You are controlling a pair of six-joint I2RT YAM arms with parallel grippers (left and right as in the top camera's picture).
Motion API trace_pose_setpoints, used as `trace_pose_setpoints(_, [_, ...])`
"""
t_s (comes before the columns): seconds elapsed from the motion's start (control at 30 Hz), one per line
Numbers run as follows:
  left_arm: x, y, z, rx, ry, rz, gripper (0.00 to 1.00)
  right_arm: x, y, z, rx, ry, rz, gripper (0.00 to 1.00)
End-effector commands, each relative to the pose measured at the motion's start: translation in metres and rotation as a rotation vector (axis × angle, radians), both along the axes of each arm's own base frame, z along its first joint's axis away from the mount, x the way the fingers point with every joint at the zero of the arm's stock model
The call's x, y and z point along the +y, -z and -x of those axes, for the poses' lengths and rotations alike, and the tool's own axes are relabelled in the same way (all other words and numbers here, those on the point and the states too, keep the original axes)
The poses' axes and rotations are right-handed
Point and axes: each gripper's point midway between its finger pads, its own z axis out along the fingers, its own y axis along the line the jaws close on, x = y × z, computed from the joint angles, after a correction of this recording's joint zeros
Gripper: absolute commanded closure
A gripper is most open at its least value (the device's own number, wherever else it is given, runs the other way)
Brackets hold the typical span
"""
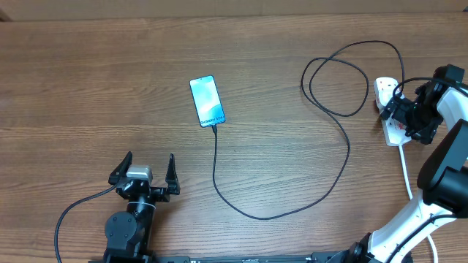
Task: Plug charger to phone and switch on socket
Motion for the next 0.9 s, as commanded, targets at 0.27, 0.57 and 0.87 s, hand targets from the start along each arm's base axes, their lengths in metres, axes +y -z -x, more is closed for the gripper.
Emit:
trace_pose_setpoints(0.27, [-0.002, -0.001, 0.0, -0.01, 0.013, -0.012, 0.0, -0.034, -0.009, -0.021, -0.085, 0.118, 0.105, 0.0])
trace_pose_setpoints(0.57, [-0.002, -0.001, 0.0, -0.01, 0.013, -0.012, 0.01, -0.033, -0.006, -0.021, -0.081, 0.116, 0.102, 0.0])
trace_pose_setpoints(0.87, [-0.002, -0.001, 0.0, -0.01, 0.013, -0.012, 0.0, -0.035, -0.026, -0.025, -0.123, 0.118, 0.122, 0.0])
